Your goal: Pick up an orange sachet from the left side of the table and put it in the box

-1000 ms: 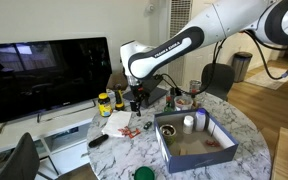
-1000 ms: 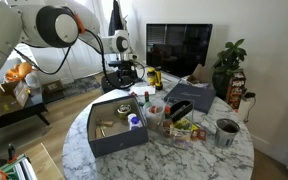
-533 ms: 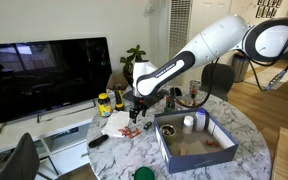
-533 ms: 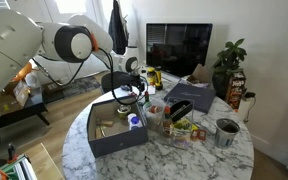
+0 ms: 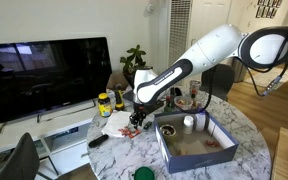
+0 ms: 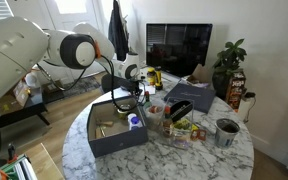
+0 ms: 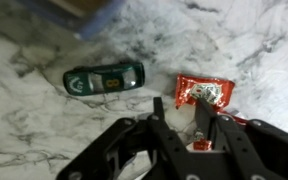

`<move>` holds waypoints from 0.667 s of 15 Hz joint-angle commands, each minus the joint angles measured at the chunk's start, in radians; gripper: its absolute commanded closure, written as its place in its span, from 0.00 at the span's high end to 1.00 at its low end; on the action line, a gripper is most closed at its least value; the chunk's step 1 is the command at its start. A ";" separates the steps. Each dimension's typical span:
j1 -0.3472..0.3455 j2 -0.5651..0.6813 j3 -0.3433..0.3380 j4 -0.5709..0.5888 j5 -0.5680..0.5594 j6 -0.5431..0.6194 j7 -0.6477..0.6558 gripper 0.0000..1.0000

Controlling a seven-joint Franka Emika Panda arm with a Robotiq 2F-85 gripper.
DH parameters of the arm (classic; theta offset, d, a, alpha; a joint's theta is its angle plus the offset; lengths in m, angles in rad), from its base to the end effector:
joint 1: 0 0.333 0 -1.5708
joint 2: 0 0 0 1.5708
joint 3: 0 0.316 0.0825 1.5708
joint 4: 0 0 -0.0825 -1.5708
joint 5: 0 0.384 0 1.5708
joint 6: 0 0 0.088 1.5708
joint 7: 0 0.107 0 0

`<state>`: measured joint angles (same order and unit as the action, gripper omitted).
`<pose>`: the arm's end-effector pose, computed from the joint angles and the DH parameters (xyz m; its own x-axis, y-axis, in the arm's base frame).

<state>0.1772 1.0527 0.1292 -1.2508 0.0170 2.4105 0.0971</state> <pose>0.7283 0.2031 0.1293 0.9883 0.1188 0.0956 0.1310 -0.9822 -0.1344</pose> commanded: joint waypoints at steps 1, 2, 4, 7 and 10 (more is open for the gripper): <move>0.010 0.013 0.009 0.015 0.026 0.016 -0.007 0.45; 0.014 0.014 0.008 0.016 0.025 0.015 -0.005 0.47; 0.019 0.017 0.005 0.017 0.022 0.014 -0.003 0.49; 0.025 0.019 -0.004 0.019 0.016 0.010 0.002 0.48; 0.025 0.030 -0.008 0.021 0.014 0.018 0.002 0.43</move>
<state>0.1927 1.0583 0.1348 -1.2434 0.0193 2.4106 0.0971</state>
